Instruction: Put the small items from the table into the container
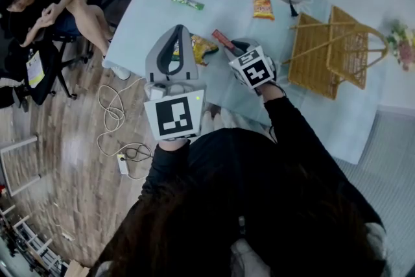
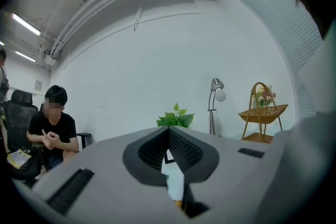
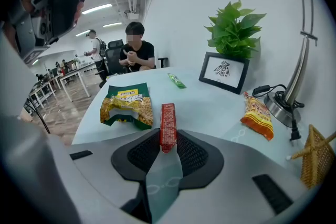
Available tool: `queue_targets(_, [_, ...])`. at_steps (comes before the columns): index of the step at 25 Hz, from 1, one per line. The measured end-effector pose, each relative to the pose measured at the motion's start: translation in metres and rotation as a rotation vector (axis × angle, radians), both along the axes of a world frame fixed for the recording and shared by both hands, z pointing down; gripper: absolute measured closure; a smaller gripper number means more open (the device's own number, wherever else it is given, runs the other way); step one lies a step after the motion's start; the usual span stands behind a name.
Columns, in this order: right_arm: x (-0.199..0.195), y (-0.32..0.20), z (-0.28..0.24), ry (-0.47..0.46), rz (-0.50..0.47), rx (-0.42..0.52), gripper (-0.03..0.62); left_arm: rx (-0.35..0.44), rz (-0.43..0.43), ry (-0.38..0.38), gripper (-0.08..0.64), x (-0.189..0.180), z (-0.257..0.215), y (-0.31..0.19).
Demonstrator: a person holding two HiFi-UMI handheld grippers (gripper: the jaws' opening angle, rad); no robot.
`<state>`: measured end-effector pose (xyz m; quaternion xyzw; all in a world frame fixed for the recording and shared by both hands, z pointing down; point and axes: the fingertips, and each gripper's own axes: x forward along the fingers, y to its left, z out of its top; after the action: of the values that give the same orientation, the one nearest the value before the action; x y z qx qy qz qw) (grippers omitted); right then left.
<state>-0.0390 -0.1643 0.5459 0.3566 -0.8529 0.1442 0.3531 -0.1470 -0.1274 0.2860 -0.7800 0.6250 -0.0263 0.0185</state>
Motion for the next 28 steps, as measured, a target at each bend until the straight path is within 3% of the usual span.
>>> queue_targets(7, [0.013,0.006,-0.024,-0.038,0.033,0.035,0.477,0.009,0.028,0.007,0.557,0.004,-0.002,0.001])
queue_targets(16, [0.049,0.034,-0.052,-0.057,0.097,0.063,0.477,0.028,0.122,0.020,0.558,0.027,-0.008,0.001])
queue_targets(28, [0.153,0.090,-0.067,-0.034,0.336,0.062,0.477,0.039,0.323,0.038,0.558,0.094,-0.012,0.005])
